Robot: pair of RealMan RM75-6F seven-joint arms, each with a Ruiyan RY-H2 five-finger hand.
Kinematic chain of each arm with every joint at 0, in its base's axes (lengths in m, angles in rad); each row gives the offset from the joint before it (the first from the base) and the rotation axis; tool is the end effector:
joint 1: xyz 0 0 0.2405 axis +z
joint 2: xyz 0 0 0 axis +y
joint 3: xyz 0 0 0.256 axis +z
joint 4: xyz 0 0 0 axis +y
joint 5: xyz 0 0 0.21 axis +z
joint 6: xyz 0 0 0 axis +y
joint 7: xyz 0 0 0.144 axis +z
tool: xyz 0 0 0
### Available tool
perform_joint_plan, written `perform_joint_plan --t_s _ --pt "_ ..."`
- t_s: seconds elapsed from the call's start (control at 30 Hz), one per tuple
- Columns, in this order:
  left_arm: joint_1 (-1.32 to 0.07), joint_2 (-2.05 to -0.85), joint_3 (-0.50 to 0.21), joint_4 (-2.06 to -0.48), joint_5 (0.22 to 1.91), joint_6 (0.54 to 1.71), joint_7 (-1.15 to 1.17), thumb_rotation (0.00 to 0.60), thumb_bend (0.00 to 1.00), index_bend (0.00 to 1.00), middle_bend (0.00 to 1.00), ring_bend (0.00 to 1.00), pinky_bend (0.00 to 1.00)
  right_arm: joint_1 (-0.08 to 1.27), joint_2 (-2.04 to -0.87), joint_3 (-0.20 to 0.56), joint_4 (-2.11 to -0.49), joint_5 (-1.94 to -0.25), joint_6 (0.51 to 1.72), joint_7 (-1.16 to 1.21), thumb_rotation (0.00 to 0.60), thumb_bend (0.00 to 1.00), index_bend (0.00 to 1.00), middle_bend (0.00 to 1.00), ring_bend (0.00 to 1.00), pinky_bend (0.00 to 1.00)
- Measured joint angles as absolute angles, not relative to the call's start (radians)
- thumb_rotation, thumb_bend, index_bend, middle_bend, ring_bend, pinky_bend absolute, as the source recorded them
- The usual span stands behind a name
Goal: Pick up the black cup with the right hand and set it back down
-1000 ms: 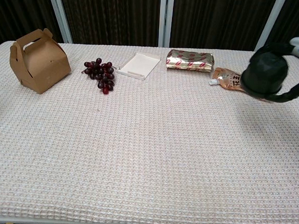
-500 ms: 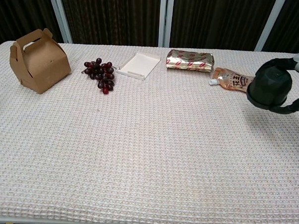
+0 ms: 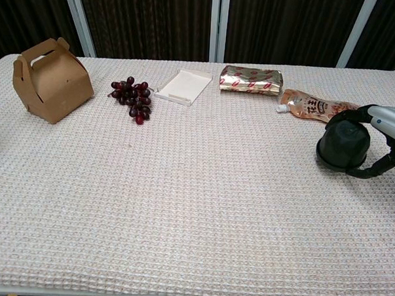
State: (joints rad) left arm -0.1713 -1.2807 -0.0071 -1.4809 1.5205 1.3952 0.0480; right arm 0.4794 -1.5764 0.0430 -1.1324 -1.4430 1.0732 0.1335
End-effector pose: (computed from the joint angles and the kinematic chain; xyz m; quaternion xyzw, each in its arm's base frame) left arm -0.3095 0.1989 0.0990 -0.6470 -0.3872 -0.3712 0.5419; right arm -0.2812 -0.2994 -0.0016 0.7000 -0.4292 0.3683 0.4360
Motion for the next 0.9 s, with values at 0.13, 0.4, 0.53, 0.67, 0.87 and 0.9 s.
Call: perform_joint_plan --t_s 0.13,0.4,0.53,0.67,0.87,0.9 --pt "-0.166 -1.282 -0.002 -1.474 1.517 1.395 0.040 0.600 0.02 0.22 0.17 0.08 0.27 0.481 -1.580 0.041 -1.127 -1.436 1.047 0.148 0.600 0.04 0.38 0.42 0.09 0.00" --pt "-0.165 -1.278 -0.003 -1.474 1.517 1.397 0.035 0.600 0.02 0.22 0.17 0.08 0.27 0.489 -1.556 0.034 -1.149 -1.426 0.997 0.180 0.600 0.00 0.22 0.26 0.00 0.00" --pt "-0.165 -1.278 -0.003 -1.473 1.516 1.395 0.033 0.600 0.02 0.22 0.17 0.08 0.27 0.488 -1.541 0.036 -1.166 -1.423 0.994 0.177 0.600 0.00 0.19 0.25 0.00 0.00" --pt "-0.164 -1.277 -0.003 -1.475 1.516 1.396 0.031 0.600 0.02 0.22 0.17 0.08 0.27 0.483 -1.526 0.041 -1.187 -1.424 1.010 0.178 0.600 0.00 0.19 0.25 0.00 0.00" --pt "-0.167 -1.275 -0.005 -1.480 1.520 1.398 0.033 0.600 0.02 0.22 0.17 0.08 0.27 0.478 -1.510 0.047 -1.215 -1.426 1.029 0.158 0.600 0.00 0.20 0.28 0.00 0.00" --pt "-0.167 -1.275 -0.005 -1.479 1.521 1.398 0.035 0.600 0.02 0.22 0.17 0.08 0.27 0.477 -1.510 0.048 -1.216 -1.425 1.031 0.154 0.600 0.00 0.22 0.28 0.00 0.00"
